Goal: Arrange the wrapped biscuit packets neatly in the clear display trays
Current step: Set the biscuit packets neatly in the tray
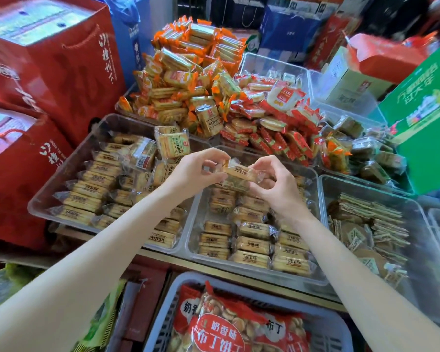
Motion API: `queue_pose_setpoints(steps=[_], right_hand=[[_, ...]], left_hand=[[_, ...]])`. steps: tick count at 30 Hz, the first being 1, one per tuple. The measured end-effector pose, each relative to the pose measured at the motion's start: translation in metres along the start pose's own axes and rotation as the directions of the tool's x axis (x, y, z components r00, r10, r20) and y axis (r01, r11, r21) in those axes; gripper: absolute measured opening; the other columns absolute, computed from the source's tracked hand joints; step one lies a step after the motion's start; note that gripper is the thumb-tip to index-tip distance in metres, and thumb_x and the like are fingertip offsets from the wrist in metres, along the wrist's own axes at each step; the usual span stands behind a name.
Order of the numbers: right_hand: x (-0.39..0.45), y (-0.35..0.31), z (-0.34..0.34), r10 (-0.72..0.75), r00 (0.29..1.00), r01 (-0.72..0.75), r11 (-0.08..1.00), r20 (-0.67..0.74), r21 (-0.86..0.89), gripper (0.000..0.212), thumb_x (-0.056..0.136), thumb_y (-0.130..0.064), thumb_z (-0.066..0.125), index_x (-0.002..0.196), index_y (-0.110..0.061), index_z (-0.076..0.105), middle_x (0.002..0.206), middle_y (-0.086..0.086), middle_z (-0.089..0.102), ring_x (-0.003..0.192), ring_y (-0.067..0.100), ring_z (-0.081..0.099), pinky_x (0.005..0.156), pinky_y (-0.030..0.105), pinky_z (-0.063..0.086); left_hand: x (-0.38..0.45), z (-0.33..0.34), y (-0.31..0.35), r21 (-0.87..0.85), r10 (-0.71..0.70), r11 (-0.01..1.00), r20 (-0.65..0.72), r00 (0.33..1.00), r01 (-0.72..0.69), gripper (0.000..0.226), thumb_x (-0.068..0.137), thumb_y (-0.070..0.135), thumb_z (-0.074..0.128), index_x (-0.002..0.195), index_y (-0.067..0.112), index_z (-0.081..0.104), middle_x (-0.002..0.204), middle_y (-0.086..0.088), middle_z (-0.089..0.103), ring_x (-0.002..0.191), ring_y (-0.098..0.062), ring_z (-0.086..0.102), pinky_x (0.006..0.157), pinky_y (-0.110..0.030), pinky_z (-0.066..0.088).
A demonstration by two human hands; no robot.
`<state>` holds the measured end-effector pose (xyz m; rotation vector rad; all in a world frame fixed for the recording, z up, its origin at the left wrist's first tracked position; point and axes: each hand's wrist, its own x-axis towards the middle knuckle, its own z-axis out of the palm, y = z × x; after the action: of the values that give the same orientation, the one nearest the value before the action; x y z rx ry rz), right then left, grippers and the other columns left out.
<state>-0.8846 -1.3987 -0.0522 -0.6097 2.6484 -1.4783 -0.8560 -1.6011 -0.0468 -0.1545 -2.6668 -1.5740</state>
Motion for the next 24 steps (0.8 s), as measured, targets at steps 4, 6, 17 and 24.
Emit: queue_pose_setpoints(steps=[4,6,17,24], right_hand=[[-0.006,-0.014,-0.014,-0.023,0.999,0.025,0.999,-0.041,0.038,0.042,0.076,-0.007,0.076,0.101,-0.032,0.053,0.098,-0.015,0.064,0.101,-0.001,0.058,0.088,0.018,0.049],[-0.012,-0.019,-0.022,-0.052,0.999,0.051,0.997,-0.007,-0.055,0.044,0.076,-0.011,0.077,0.111,-0.028,0.056,0.102,-0.015,0.063,0.1,0.002,0.058,0.087,0.015,0.048],[-0.125,-0.003,-0.089,0.097,0.976,-0.156,0.937,-0.193,-0.313,0.034,0.081,-0.002,0.069,0.113,-0.01,0.064,0.105,0.002,0.061,0.09,0.011,0.054,0.08,0.019,0.048],[-0.26,0.075,-0.186,0.53,0.672,-0.58,0.811,-0.517,0.077,0.039,0.086,-0.025,0.067,0.115,0.0,0.061,0.107,0.007,0.063,0.096,0.019,0.058,0.092,0.041,0.049]], left_hand=[[-0.007,-0.003,0.018,-0.04,0.022,0.999,-0.03,0.999,-0.023,0.026,0.084,0.011,0.067,0.099,0.03,0.058,0.105,0.002,0.062,0.092,-0.009,0.06,0.078,-0.014,0.047],[-0.011,-0.002,0.028,-0.014,0.058,0.998,-0.007,0.998,-0.058,0.025,0.084,0.009,0.067,0.097,0.029,0.058,0.106,0.001,0.062,0.094,-0.009,0.06,0.075,-0.007,0.045],[-0.049,0.087,0.102,0.057,0.073,0.995,0.15,0.986,-0.083,0.037,0.086,0.006,0.064,0.121,0.016,0.056,0.109,-0.003,0.059,0.087,-0.014,0.061,0.067,-0.018,0.053],[-0.082,0.239,0.156,0.164,0.067,0.975,0.415,0.907,-0.147,0.038,0.089,0.003,0.054,0.126,0.01,0.05,0.104,-0.003,0.061,0.078,-0.015,0.058,0.064,-0.015,0.04]])
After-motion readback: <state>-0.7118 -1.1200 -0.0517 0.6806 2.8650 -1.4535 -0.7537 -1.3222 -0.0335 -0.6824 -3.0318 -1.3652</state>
